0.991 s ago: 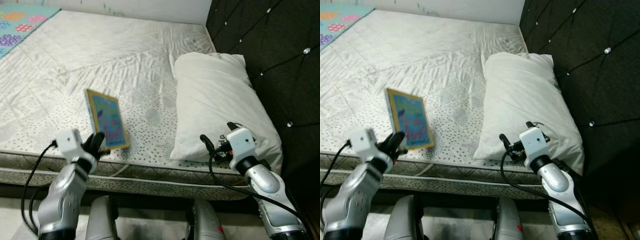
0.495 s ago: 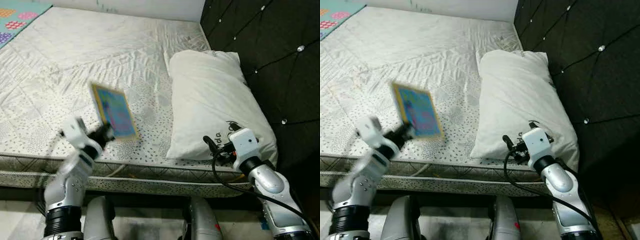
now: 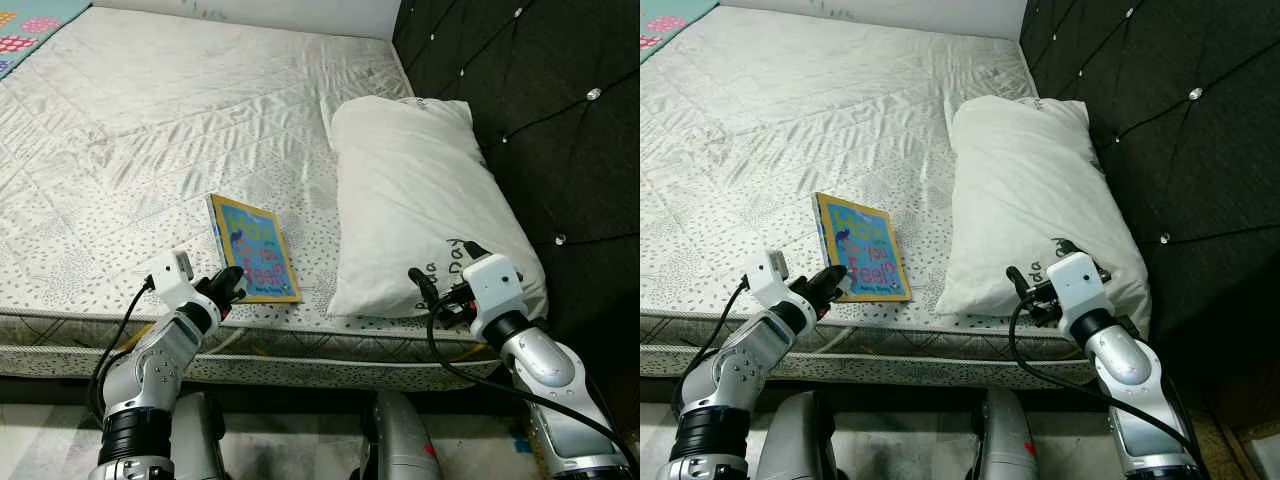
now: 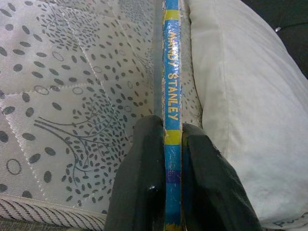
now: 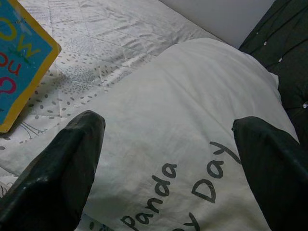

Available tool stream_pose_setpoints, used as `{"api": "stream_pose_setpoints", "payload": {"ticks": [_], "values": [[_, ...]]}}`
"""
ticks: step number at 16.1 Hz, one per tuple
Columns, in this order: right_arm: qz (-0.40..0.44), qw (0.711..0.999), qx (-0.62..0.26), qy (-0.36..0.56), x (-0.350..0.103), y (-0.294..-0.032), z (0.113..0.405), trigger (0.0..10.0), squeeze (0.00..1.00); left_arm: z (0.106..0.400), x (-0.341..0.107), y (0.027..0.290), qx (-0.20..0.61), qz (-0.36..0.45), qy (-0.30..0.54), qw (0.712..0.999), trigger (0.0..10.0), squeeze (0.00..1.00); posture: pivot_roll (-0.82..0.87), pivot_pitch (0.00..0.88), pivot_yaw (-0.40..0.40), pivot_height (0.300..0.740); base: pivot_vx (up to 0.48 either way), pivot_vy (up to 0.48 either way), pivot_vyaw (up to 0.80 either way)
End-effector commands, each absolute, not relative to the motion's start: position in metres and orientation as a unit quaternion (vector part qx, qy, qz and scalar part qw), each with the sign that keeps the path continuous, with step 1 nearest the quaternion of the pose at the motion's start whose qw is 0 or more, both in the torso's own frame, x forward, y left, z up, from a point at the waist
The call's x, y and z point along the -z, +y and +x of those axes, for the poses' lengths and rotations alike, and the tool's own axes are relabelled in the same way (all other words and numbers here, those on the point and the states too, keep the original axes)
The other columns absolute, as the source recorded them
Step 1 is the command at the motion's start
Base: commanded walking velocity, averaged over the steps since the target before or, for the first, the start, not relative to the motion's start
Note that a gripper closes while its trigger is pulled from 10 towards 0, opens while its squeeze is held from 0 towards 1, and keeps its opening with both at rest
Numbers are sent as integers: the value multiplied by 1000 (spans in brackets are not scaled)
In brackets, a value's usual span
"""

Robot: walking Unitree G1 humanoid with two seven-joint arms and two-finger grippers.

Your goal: Clean up the room

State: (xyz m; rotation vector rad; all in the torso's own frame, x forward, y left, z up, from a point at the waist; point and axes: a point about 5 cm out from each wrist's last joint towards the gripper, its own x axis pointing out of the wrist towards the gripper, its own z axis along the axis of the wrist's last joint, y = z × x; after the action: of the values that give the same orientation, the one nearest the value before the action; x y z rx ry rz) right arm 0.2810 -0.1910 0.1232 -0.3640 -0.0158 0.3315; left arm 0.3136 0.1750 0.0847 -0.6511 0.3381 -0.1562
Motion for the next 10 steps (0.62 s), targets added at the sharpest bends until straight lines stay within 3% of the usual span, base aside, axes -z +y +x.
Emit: {"api": "stream_pose_setpoints", "payload": {"ticks": [1,10], "values": [[-187,971,-151,-6,-126,-199,280,10000,0,318,-93,169,95,-319,154,930,10000,0,-258,109,-127,572,0,0,0],[-189,971,-149,-4,-127,-201,279,10000,0,319,-87,167,101,-331,171,922,10000,0,-258,109,-127,572,0,0,0]]}}
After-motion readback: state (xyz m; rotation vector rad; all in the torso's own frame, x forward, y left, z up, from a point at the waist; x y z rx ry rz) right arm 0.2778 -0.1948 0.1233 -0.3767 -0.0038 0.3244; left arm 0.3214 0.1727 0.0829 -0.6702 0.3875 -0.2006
